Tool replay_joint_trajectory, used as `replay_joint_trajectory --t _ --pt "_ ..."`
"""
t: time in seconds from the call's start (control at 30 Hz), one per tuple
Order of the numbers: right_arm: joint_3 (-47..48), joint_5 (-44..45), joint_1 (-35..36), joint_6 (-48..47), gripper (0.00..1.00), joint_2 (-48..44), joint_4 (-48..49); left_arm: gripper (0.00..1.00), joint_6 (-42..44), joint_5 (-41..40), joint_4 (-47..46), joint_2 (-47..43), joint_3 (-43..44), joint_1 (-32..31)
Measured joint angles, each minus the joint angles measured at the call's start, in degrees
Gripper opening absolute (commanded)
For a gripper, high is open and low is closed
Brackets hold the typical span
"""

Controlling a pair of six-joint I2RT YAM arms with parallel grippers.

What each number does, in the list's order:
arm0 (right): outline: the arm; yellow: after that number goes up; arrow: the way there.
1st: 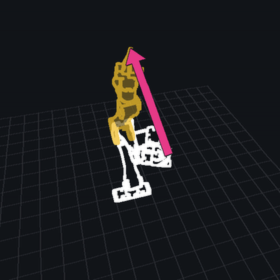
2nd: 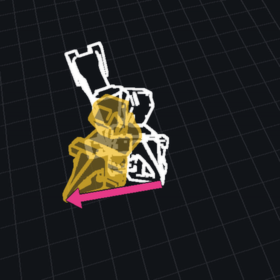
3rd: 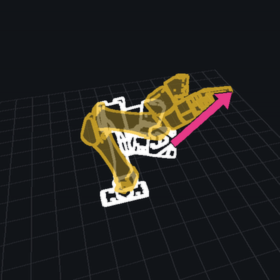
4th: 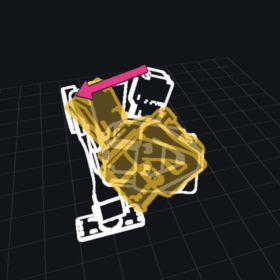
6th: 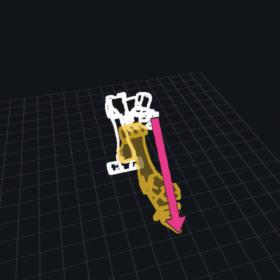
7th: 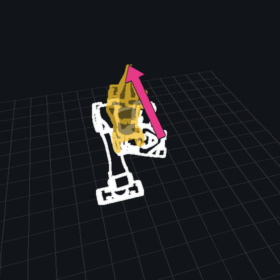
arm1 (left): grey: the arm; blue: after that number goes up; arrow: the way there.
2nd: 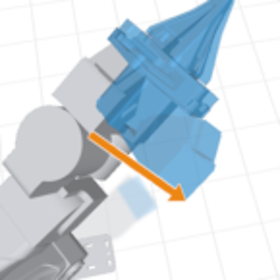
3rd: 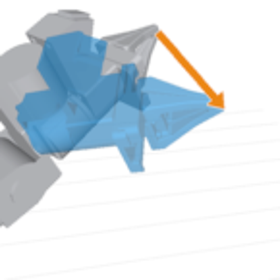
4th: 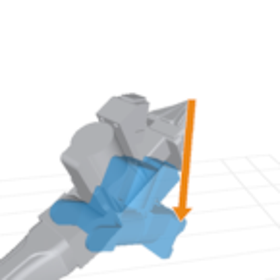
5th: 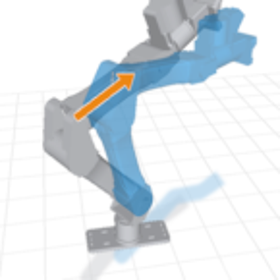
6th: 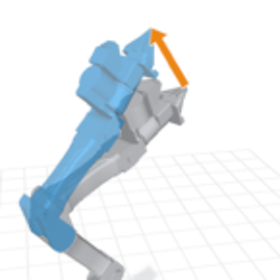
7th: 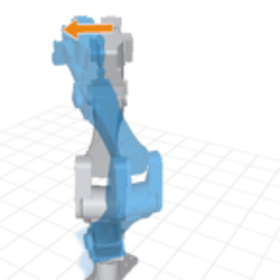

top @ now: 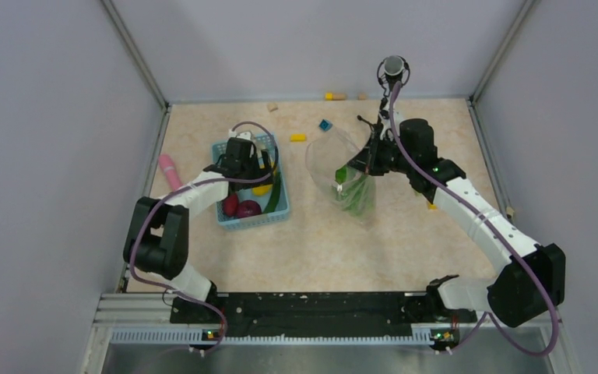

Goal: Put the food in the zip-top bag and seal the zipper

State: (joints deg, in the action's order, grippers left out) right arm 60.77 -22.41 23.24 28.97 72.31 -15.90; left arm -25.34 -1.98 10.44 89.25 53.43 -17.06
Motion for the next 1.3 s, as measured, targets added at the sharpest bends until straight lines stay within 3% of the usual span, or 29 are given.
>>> replay_joint_trajectory --t 0.2,0.73,0.93,1.1,1.3 --pt "0.0 -0.3 0.0 -0.2 0.00 0.0 -0.1 0.69 0.9 3.3 -0.4 6.5 4.5 0.1" --pt "0.0 0.1 0.0 -0.9 0.00 0.0 -1.7 0.71 1.2 2.1 -1.0 9.7 4.9 0.1" --pt "0.0 0.3 0.0 -1.0 0.00 0.0 -1.8 0.38 1.3 2.1 -0.9 11.4 6.0 0.1" --pt "0.0 0.3 0.0 -1.5 0.00 0.0 -2.5 0.29 0.9 1.9 0.8 9.9 6.0 0.1" --pt "0.0 0.4 0.0 -2.0 0.00 -1.0 -3.3 0.23 0.1 1.6 1.7 -3.4 4.4 0.1"
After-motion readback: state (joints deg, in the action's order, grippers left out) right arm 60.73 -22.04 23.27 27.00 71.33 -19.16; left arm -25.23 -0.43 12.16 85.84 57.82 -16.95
